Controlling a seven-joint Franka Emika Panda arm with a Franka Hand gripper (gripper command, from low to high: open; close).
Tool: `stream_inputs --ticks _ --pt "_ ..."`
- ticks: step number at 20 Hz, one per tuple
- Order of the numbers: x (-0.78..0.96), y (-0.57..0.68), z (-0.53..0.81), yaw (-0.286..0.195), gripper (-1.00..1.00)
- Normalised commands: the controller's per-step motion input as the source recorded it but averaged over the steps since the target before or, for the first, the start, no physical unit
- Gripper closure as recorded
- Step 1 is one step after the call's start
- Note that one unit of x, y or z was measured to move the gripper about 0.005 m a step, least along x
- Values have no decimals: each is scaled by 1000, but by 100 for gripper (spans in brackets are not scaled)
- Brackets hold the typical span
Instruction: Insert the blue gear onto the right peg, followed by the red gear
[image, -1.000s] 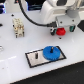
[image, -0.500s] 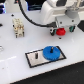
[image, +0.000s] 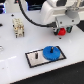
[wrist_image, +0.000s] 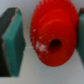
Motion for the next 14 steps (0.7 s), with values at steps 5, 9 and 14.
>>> stream_inputs --ticks 5,9,14 --pt "59 -59 480 0 100" --pt "281 -129 619 0 100" --pt "472 -304 504 0 100"
